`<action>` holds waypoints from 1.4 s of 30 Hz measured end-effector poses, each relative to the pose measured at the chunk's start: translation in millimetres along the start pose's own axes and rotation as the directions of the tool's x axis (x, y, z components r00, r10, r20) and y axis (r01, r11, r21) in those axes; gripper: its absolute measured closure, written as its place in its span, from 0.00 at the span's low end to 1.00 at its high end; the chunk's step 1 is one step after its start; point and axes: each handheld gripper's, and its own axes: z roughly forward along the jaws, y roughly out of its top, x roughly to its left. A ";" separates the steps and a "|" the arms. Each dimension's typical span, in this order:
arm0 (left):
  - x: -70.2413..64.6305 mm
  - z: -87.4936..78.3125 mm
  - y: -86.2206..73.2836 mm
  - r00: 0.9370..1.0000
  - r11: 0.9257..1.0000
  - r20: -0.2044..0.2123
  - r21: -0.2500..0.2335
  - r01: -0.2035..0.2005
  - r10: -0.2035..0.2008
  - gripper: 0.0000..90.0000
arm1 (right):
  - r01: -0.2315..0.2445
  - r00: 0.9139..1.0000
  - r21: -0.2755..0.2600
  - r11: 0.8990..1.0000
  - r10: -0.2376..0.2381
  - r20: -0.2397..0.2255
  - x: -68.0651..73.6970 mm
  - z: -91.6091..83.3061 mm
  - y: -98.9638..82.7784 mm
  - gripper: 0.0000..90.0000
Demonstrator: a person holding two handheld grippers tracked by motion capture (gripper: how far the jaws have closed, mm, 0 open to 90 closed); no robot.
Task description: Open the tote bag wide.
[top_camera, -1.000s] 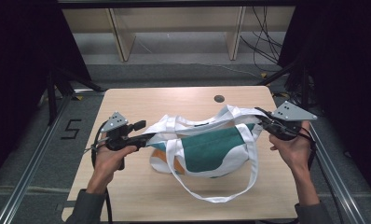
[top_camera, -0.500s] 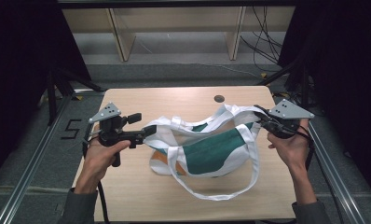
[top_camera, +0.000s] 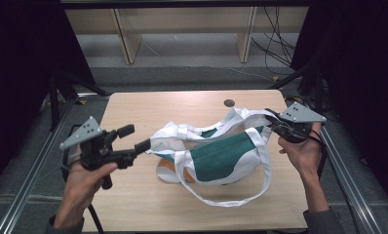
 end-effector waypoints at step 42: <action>-57.3 137.0 -93.9 0.996 0.989 -0.015 0.122 -0.090 0.092 0.92 | -0.032 0.999 -0.016 0.999 0.033 0.011 -3.8 2.1 -0.5 0.96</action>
